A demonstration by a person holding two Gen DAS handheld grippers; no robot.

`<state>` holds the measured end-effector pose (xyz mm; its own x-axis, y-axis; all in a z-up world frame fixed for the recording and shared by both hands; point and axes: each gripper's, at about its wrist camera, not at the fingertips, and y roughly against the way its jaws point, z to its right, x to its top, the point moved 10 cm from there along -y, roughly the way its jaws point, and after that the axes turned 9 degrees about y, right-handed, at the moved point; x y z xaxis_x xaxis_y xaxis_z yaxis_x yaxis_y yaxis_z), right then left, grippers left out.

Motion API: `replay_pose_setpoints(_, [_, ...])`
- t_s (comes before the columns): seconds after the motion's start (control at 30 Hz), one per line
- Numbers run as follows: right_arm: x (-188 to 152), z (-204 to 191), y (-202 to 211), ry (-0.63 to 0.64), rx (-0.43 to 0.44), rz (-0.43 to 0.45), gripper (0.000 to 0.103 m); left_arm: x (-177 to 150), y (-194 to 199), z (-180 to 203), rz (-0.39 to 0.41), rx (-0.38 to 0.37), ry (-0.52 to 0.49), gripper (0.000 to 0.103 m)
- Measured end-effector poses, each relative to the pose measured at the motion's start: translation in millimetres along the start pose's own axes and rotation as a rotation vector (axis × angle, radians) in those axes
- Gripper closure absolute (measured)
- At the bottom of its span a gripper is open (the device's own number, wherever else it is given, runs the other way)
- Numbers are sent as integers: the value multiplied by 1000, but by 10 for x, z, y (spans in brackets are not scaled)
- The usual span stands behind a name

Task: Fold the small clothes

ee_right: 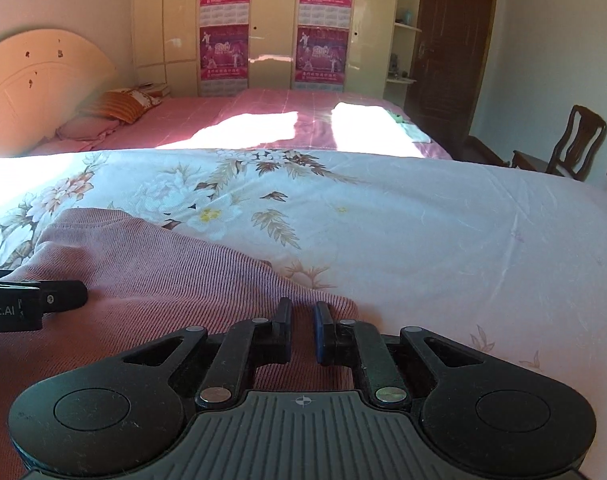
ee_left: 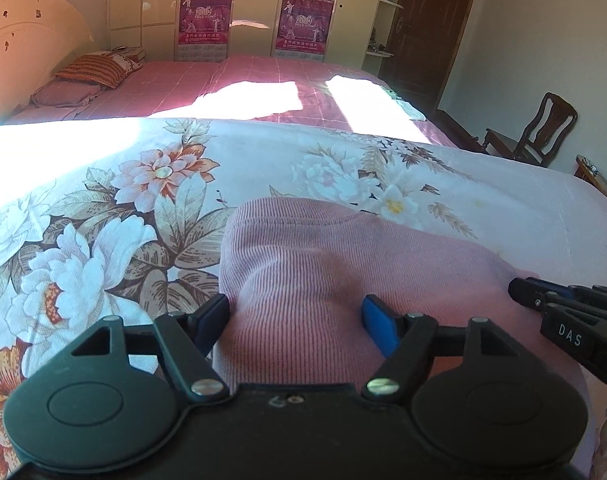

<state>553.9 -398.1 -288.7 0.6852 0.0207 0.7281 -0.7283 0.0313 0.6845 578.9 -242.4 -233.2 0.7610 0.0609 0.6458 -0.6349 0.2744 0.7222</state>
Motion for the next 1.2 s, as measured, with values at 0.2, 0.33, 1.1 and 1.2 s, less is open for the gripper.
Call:
replay_pose_setpoints(0.2, [66,-22,394,-40,65,40,93,-70,302,-8,17,-17,-8,32])
replay_pose_setpoints(0.33, [24,-211,748,-7,113,74,93,-186,555,29,32,-38,-43,32])
replay_pose_setpoints(1.1, [-559,-357,1001,11,119,-18,93,-591,982,-21,21,-10,-87,32])
replay_pose_setpoints(1.2, [-609,-418,1245,24,134,10,93,-686,1133,-106,29,-21,-91,32])
